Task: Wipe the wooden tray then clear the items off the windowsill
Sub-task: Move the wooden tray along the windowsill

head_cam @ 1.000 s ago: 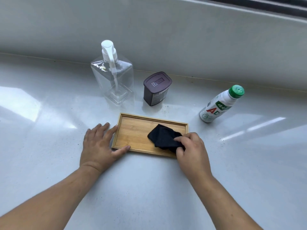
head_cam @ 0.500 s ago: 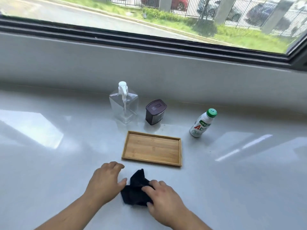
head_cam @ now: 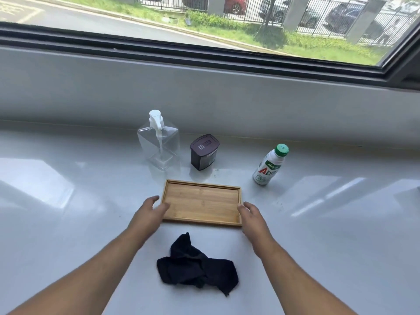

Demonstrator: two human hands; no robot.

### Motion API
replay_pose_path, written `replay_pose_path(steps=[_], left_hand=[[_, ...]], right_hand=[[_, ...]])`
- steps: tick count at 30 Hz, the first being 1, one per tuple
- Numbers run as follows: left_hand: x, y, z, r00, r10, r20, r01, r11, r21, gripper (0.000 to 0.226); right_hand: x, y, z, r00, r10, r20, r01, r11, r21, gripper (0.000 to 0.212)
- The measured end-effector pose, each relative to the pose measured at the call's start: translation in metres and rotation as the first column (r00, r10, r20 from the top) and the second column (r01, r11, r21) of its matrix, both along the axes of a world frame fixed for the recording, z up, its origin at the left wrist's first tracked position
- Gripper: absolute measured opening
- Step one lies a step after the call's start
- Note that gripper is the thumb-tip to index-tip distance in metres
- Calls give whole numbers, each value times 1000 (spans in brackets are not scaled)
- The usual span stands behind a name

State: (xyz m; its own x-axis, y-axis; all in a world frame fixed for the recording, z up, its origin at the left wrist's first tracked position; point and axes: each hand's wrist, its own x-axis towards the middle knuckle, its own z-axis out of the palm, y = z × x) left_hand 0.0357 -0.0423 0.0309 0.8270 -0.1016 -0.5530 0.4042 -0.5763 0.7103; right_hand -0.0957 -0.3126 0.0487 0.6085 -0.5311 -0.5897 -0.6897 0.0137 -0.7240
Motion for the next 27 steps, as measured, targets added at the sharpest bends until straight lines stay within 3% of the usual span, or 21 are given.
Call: replay_pose_path(steps=[3, 8, 11, 21, 27], left_hand=[[21, -22, 1, 993, 90, -81, -95, 994, -61, 63], [24, -37, 3, 972, 159, -171, -169, 984, -48, 71], [16, -39, 10, 954, 216, -206, -234, 970, -69, 62], [-44, -36, 72, 941, 271, -203, -308, 934, -181, 32], [-67, -37, 94, 968, 130, -215, -191, 936, -297, 28]], right_hand=[[14, -17, -1, 1000, 18, -10, -18, 1000, 3, 62], [24, -31, -3, 999, -24, 25, 18, 973, 231, 70], [26, -35, -5, 998, -33, 62, 14, 960, 280, 67], [2, -54, 40, 994, -3, 107, -28, 958, 286, 38], [-41, -57, 71, 996, -55, 72, 40, 980, 197, 46]])
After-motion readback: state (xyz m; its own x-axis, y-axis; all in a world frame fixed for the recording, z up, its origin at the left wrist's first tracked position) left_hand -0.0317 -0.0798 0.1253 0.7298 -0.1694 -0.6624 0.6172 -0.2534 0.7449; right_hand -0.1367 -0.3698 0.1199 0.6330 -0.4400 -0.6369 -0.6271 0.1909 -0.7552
